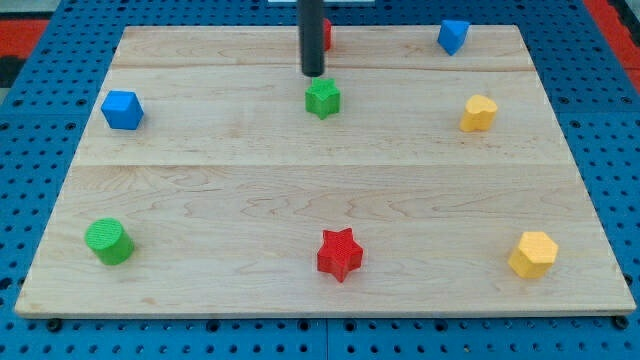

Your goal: Slide the blue triangle vertically to the yellow heart

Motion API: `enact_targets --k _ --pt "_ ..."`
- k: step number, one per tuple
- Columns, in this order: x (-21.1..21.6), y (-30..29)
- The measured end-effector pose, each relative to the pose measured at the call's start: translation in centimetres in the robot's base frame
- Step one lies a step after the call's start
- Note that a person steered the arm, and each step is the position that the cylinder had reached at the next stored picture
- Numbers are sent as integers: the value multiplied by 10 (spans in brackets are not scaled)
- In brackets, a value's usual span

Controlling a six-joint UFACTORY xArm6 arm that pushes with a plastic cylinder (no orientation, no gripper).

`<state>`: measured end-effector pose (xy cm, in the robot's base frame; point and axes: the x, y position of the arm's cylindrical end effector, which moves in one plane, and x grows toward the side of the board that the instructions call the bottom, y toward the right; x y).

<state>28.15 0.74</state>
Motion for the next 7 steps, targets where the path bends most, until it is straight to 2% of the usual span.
enact_targets --k 2,3,4,5,6,7 --pt "0 161" --pt "-17 227" --pt "-54 254" --pt "-90 245" --pt "-91 235" --pt "-89 181"
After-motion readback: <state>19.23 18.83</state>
